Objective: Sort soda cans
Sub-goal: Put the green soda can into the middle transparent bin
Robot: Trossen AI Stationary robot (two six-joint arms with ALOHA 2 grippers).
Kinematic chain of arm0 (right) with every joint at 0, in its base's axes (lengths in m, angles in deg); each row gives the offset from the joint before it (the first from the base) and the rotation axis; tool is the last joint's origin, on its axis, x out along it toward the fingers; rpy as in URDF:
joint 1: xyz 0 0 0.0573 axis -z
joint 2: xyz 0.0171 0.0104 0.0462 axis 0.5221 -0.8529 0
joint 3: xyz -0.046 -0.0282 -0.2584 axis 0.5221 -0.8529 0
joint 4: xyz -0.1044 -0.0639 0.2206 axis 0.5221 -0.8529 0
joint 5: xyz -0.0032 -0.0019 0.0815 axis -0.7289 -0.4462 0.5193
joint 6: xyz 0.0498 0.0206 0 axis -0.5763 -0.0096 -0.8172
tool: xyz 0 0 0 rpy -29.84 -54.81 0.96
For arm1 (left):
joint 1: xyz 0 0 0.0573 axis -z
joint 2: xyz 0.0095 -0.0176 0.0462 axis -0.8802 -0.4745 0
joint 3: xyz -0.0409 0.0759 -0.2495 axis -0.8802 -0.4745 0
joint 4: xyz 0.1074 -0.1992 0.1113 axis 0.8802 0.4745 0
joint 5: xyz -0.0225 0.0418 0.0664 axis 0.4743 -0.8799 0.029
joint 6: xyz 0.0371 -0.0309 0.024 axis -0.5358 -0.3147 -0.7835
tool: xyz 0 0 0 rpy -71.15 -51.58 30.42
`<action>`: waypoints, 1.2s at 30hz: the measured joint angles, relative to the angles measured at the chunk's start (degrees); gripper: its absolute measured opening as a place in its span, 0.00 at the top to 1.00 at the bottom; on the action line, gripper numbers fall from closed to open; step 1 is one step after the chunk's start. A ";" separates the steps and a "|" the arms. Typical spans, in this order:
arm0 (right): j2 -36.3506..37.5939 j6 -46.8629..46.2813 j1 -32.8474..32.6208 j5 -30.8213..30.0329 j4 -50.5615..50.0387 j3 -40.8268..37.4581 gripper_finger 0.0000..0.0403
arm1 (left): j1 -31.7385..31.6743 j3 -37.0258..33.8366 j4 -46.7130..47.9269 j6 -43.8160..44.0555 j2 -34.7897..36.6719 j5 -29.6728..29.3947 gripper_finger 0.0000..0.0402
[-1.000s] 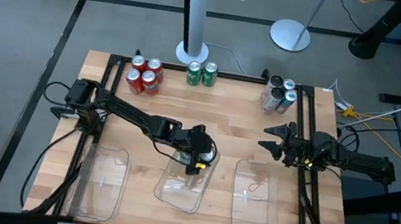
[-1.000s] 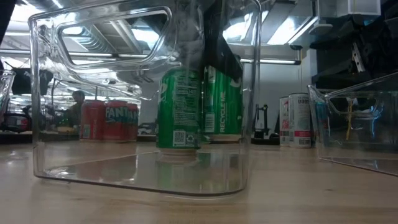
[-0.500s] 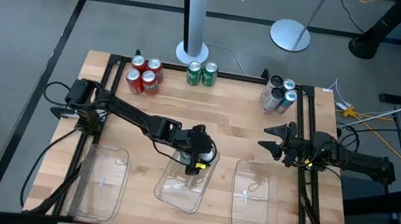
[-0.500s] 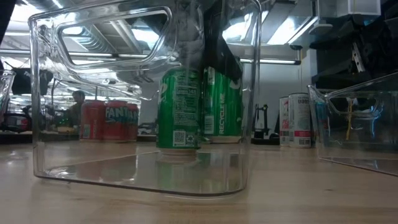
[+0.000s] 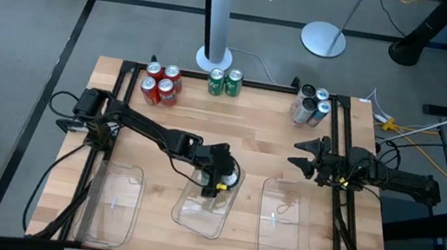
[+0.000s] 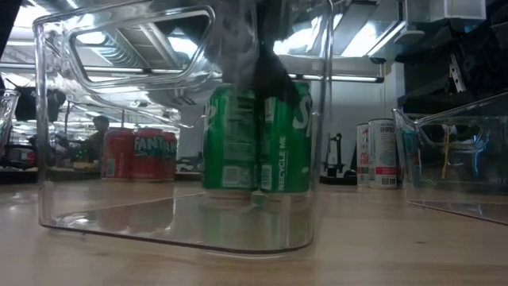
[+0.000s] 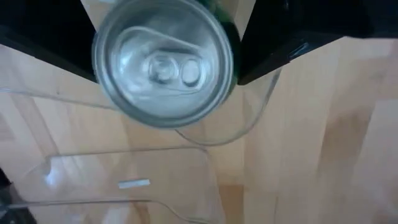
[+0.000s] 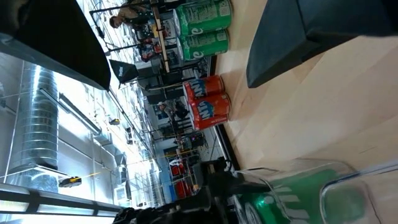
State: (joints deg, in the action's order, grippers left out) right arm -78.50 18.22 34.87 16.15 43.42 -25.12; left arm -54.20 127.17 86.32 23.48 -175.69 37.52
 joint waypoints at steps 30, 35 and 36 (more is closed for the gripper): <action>-0.07 -0.21 -0.02 0.42 -0.06 -0.01 0.07 | -4.27 1.55 -0.41 -0.46 11.46 -4.70 0.08; -0.07 -0.21 -0.02 0.42 -0.06 -0.02 0.07 | -4.25 1.51 -0.51 -1.59 11.46 -7.46 0.02; -0.07 -0.21 -0.02 0.42 -0.06 0.00 0.07 | -4.27 1.51 -0.55 -2.10 11.46 -8.49 0.02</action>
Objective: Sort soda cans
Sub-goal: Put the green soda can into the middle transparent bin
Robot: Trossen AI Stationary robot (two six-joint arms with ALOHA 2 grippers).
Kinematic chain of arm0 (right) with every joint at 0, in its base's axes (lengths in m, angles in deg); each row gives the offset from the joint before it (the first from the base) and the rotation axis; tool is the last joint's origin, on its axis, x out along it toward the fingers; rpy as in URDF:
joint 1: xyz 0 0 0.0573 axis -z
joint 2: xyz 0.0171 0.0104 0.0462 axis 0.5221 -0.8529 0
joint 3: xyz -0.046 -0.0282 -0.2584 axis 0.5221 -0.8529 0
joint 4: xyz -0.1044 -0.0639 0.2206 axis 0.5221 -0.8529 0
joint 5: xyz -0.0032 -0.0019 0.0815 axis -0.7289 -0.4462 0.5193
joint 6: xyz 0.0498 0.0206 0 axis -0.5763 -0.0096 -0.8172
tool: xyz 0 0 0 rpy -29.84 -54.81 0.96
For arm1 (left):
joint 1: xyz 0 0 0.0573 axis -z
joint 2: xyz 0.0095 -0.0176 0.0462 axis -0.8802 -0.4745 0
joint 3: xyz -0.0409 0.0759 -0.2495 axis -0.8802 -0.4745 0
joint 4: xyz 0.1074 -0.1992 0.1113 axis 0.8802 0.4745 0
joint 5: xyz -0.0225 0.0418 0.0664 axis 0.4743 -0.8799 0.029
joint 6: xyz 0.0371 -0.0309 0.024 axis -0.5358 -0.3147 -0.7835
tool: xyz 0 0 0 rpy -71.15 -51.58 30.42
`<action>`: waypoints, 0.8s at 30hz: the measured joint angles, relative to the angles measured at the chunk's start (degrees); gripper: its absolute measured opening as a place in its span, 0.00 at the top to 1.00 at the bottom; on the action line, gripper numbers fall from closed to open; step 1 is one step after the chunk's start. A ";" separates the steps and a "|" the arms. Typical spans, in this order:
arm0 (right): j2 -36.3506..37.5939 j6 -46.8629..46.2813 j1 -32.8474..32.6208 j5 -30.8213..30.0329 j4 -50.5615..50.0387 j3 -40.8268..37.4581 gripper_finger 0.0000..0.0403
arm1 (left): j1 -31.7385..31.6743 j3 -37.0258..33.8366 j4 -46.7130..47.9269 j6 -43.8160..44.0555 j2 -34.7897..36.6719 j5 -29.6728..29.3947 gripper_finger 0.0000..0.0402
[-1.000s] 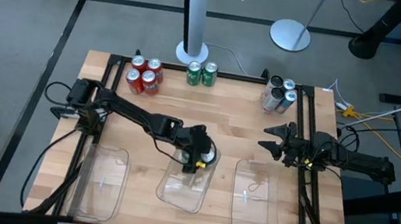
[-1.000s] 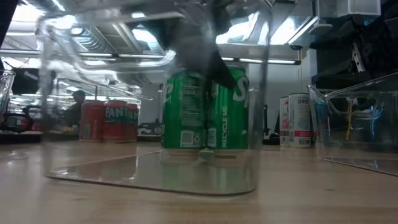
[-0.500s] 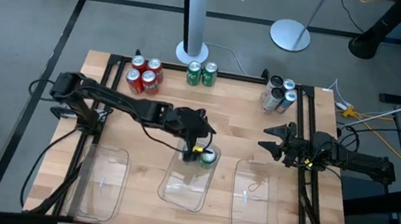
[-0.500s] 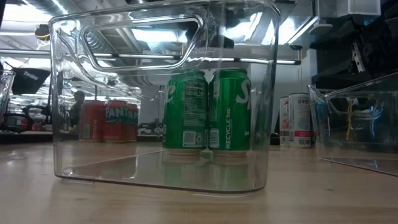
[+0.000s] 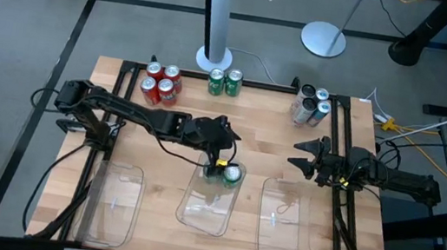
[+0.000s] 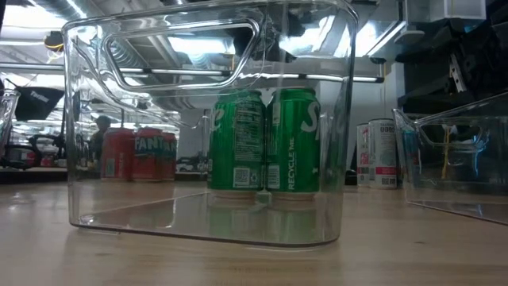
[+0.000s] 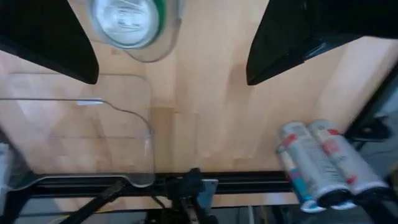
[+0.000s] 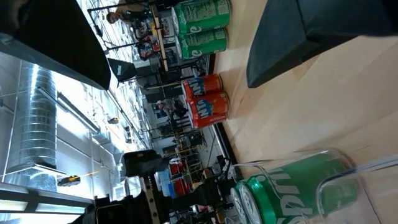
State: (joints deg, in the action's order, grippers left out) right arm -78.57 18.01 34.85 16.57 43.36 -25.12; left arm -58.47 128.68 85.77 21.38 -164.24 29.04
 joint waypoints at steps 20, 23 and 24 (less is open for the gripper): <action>0.00 0.00 0.00 0.00 0.00 -0.01 0.07 | -2.86 -0.05 4.11 -2.75 0.10 -19.42 0.02; 0.00 0.00 0.01 0.00 0.01 -0.01 0.07 | -7.24 -0.07 7.62 -0.99 0.31 -21.98 0.02; 0.00 0.00 0.00 0.01 0.00 0.00 0.07 | -8.99 -0.07 8.33 -0.46 0.33 -22.07 0.02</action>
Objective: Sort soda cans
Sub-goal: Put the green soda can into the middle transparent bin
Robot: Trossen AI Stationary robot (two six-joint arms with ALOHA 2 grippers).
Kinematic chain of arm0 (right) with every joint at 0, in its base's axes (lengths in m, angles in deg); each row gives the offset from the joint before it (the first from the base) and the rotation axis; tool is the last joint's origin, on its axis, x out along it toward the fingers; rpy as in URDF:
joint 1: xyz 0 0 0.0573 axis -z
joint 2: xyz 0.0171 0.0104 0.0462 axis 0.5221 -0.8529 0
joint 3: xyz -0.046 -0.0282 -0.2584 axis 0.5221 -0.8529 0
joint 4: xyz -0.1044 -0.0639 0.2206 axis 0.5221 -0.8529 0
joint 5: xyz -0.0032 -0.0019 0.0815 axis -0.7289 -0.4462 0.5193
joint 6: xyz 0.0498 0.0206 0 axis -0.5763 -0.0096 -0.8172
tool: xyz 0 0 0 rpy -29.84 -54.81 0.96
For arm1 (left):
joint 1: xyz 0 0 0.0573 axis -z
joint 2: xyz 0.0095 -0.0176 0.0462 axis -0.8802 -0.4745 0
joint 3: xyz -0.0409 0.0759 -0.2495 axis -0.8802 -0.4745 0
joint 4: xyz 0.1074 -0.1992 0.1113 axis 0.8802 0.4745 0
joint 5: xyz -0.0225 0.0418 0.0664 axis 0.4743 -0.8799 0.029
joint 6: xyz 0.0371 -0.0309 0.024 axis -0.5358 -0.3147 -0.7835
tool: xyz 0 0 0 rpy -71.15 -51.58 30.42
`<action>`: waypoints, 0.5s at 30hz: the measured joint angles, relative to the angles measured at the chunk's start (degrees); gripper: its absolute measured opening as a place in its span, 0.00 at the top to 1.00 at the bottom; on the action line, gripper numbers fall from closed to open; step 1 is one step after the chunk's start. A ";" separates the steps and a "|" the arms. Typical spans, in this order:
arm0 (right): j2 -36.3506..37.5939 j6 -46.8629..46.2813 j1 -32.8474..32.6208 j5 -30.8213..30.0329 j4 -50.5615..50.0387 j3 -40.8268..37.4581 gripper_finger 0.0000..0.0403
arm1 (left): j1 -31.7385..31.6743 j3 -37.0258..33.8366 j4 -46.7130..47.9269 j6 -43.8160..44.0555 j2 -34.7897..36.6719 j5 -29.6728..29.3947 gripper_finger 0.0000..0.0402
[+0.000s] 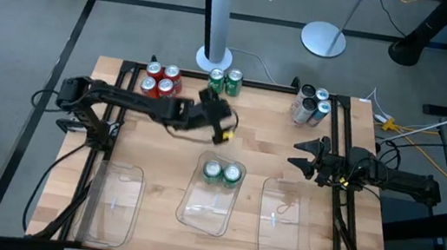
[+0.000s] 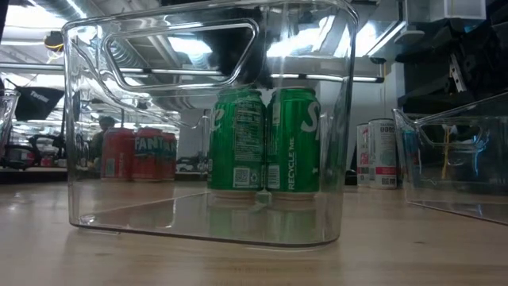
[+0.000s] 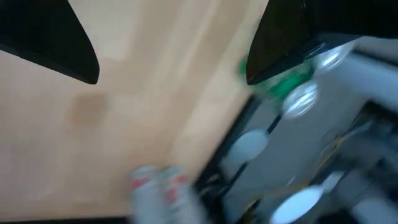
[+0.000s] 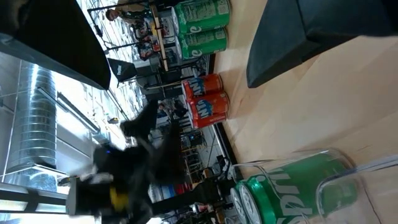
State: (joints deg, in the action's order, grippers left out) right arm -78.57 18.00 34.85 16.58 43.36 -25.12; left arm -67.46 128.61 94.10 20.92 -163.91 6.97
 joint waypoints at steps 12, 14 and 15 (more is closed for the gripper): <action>0.00 0.00 0.00 0.00 0.00 0.00 0.07 | -19.14 0.00 4.81 6.63 0.02 12.41 0.02; 0.00 0.00 0.00 -0.01 0.00 0.00 0.07 | -21.97 0.01 4.43 9.10 0.02 15.20 0.02; 0.00 0.00 0.00 -0.01 0.00 0.00 0.07 | -23.20 0.00 4.01 10.00 0.02 15.90 0.02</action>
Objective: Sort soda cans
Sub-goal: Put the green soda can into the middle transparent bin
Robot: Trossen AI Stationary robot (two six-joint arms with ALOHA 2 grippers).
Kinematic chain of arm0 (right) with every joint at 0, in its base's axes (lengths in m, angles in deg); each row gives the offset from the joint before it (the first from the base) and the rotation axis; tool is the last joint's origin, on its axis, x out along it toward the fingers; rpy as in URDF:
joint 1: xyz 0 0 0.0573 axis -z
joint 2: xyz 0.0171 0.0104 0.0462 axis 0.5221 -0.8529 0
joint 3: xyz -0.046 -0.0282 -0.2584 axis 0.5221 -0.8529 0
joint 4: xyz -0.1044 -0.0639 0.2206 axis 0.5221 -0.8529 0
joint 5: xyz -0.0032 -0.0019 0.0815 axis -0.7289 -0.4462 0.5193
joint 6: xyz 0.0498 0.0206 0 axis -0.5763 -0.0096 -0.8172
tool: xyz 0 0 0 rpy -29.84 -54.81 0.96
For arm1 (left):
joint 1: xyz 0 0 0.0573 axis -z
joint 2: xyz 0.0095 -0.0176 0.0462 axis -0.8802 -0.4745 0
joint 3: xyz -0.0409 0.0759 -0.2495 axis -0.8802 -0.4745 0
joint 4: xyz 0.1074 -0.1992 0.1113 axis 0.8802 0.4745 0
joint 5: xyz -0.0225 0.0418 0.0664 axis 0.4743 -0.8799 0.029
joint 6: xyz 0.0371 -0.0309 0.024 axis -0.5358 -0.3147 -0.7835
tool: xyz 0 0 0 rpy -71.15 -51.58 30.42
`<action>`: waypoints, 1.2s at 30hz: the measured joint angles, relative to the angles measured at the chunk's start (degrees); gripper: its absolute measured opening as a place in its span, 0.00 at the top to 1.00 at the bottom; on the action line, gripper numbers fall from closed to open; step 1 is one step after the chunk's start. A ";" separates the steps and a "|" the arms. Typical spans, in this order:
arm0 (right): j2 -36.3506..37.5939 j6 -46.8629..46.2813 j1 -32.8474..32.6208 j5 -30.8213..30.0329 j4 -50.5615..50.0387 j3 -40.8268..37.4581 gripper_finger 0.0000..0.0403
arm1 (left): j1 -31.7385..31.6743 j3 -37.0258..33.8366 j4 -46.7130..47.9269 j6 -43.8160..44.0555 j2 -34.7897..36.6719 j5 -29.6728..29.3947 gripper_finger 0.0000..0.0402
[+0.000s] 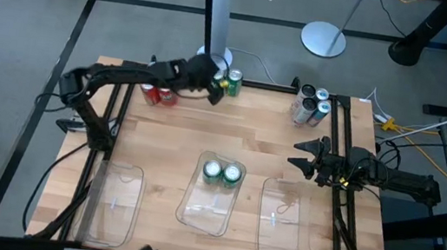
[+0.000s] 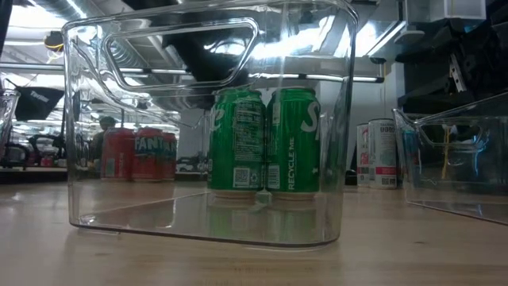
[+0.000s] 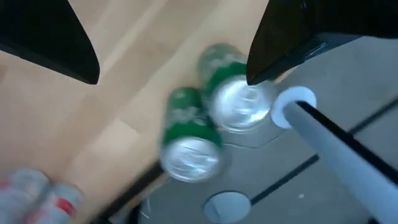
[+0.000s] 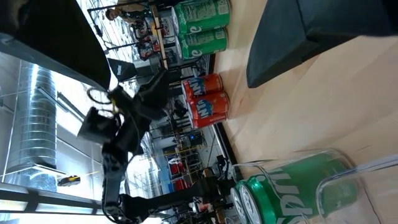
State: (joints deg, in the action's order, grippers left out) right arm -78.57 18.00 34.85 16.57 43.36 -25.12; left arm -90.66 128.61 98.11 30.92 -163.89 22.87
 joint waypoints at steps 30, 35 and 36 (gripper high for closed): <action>-0.33 0.21 0.01 0.00 0.02 0.00 0.07 | -7.33 -3.19 -16.03 5.42 -7.75 0.32 0.02; -0.33 0.20 0.01 0.02 0.00 -0.02 0.07 | -7.59 -3.19 -17.09 5.47 -9.11 0.31 0.02; -0.33 0.20 0.02 0.00 0.00 0.00 0.07 | -7.58 -3.19 -17.48 5.42 -9.39 0.31 0.02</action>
State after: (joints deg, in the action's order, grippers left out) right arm -78.89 18.20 34.86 16.57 43.36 -25.12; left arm -98.24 125.42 80.63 36.35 -173.27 23.19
